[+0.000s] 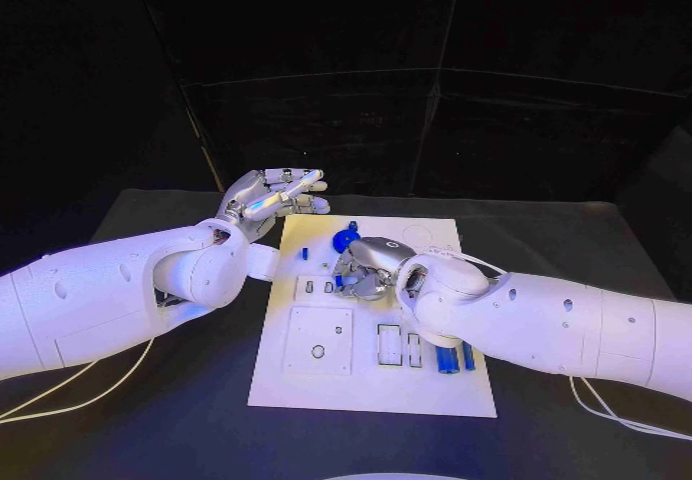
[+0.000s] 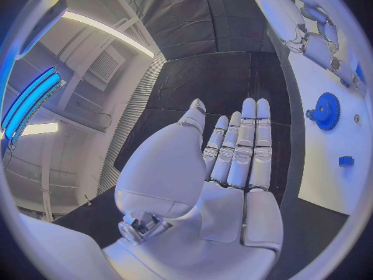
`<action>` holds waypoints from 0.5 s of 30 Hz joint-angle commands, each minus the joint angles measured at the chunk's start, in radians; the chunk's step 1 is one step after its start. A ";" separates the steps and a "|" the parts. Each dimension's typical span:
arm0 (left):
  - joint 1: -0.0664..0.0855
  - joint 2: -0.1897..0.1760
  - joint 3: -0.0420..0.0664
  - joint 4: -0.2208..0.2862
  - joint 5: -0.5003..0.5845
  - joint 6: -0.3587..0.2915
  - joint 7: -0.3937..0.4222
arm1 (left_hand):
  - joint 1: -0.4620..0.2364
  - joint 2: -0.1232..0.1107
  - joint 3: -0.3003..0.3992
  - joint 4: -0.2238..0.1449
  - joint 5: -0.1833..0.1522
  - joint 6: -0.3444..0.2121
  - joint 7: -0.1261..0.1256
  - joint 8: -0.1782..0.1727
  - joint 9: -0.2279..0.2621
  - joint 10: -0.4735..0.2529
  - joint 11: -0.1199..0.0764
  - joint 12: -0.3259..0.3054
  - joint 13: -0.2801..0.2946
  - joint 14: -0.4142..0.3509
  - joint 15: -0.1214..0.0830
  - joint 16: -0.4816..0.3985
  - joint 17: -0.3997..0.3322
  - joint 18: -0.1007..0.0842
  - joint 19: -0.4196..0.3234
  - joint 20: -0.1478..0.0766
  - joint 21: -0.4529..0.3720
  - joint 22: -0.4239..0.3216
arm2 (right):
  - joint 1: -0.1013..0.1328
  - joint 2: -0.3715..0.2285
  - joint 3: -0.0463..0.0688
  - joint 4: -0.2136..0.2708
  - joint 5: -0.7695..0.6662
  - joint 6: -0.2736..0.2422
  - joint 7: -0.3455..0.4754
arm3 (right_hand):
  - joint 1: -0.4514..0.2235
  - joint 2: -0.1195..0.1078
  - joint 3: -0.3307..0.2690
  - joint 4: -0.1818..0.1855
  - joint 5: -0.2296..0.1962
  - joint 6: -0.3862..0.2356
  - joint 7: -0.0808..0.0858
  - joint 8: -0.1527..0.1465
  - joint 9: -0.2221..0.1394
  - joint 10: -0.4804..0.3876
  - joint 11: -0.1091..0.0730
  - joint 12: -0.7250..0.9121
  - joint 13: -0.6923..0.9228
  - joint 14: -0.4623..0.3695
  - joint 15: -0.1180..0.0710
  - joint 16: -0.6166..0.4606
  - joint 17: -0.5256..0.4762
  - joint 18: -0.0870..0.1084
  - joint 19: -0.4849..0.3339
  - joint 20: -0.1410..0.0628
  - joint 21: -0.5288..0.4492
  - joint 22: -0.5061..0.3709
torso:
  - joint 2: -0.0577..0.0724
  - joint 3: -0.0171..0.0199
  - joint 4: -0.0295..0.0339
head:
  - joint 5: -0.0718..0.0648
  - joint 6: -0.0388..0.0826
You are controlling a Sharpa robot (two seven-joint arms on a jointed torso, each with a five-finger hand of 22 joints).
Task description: Assemble the parts on the task board
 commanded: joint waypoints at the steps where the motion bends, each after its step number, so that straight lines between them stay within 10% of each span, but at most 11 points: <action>1: 0.002 0.001 0.001 0.002 -0.002 0.013 0.004 | 0.002 0.003 0.001 -0.006 0.005 0.008 0.009 -0.005 0.000 0.008 -0.001 -0.003 0.001 -0.004 0.002 -0.004 0.001 0.003 -0.005 0.003 -0.004 -0.002 | -0.002 0.000 -0.003 -0.007 -0.006 0.034 -0.012 | -0.011 -0.002 0.004 0.000 -0.005 -0.005 0.000 -0.007 0.000 -0.007 0.000 -0.004 0.031 0.092 0.002 0.004 0.212 -0.020 0.005 0.004 0.002 -0.001 | 0.000 0.0006 -0.0003 | -0.001 -0.001; 15: 0.002 0.001 0.001 0.002 -0.002 0.013 0.004 | 0.002 0.003 0.001 -0.006 0.005 0.008 0.009 -0.005 0.000 0.008 -0.001 -0.003 0.001 -0.004 0.002 -0.004 0.001 0.003 -0.005 0.003 -0.004 -0.002 | -0.002 0.002 -0.003 -0.010 -0.006 0.083 -0.015 | -0.015 -0.010 0.004 -0.001 -0.014 -0.008 0.003 -0.012 -0.002 -0.011 0.003 -0.008 0.027 0.092 0.005 0.004 0.212 -0.020 0.003 0.007 0.000 -0.004 | 0.000 -0.0002 -0.0004 | -0.004 -0.003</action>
